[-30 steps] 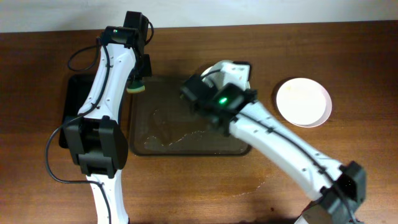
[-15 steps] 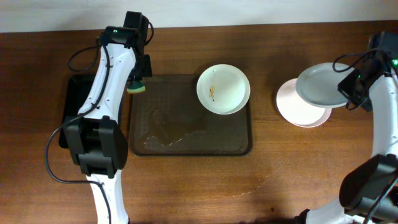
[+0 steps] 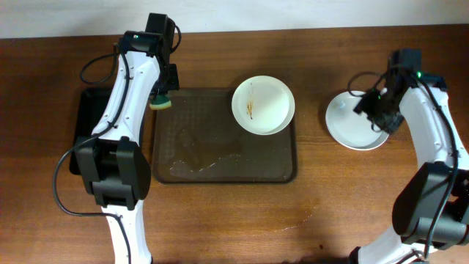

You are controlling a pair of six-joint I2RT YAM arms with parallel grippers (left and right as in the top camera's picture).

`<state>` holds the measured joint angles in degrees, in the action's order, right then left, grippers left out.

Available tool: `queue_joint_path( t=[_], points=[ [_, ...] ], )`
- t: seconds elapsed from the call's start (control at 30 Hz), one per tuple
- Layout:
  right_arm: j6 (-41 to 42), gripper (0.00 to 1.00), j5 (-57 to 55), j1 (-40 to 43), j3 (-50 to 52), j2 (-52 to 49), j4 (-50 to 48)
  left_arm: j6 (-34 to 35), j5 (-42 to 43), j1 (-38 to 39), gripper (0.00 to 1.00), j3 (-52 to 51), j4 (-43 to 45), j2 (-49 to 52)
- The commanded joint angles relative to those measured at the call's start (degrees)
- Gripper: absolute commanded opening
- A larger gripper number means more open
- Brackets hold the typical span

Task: Clean dirty plates on tray and stack at the side
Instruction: 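Carry the plate right with the right gripper and stack it on the first, then grip the last plate rim with the right gripper and pull it center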

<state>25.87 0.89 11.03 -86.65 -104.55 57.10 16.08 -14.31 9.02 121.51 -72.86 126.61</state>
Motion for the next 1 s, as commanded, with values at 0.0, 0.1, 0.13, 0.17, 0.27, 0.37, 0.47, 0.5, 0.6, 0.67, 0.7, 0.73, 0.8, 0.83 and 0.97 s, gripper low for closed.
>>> queue_joint_path(
  t=[0.0,0.1,0.13,0.17,0.27,0.37,0.47,0.5,0.6,0.67,0.7,0.73,0.8,0.83,0.97],
  points=[
    [-1.01,0.64,7.15,-7.39,-4.96,-0.07,-1.66,-0.70,0.48,-0.31,0.01,0.79,0.13,0.04],
    [0.11,0.63,7.06,-14.23,-4.66,-3.21,-7.06,-0.70,0.66,-0.31,0.02,0.79,0.13,0.04],
    [0.81,0.59,6.84,-16.02,-4.63,-4.83,-7.65,-0.70,0.66,-0.31,0.01,0.79,0.13,0.04],
    [4.07,0.37,5.22,-17.97,-4.63,-6.99,-7.41,-0.70,0.66,-0.31,0.01,0.79,0.13,0.04],
    [9.88,0.36,4.26,-21.53,-4.63,-12.31,-7.72,-0.70,0.66,-0.31,0.01,0.79,0.13,0.04],
    [11.34,0.36,4.39,-24.28,-4.63,-16.61,-7.80,-0.70,0.63,-0.31,0.02,0.79,0.15,0.04],
    [12.15,0.25,3.58,-25.64,-4.63,-18.16,-7.85,-0.70,0.63,-0.31,0.02,0.79,0.15,0.04],
    [12.13,0.17,3.43,-26.03,-4.63,-18.32,-7.61,-0.70,0.63,-0.31,0.02,0.79,0.15,0.04],
    [10.38,0.04,3.32,-29.03,-4.02,-18.60,-5.92,-0.70,0.63,-0.31,0.02,0.79,0.15,0.04],
    [10.40,0.04,3.39,-32.02,-3.39,-18.60,-5.62,-0.70,0.63,-0.31,0.01,0.79,0.17,0.04],
    [10.40,0.04,3.39,-33.44,-3.39,-18.60,-5.29,-0.70,0.63,-0.31,0.01,0.76,0.15,0.04],
    [10.40,0.04,3.39,-34.67,-3.41,-18.60,-5.25,-0.72,0.63,-0.31,0.02,0.76,0.15,0.04],
    [10.05,0.11,4.52,-35.67,-3.98,-18.60,-5.03,-0.72,0.63,-0.31,0.02,0.76,0.15,0.04],
    [7.91,0.24,6.71,-35.39,-4.79,-18.58,-4.61,-0.72,0.63,-0.31,0.01,0.79,0.15,0.04],
    [-6.05,0.52,9.25,-33.07,-8.92,-18.56,-4.74,-0.72,0.63,-0.31,0.01,0.79,0.15,0.04]
  ],
)
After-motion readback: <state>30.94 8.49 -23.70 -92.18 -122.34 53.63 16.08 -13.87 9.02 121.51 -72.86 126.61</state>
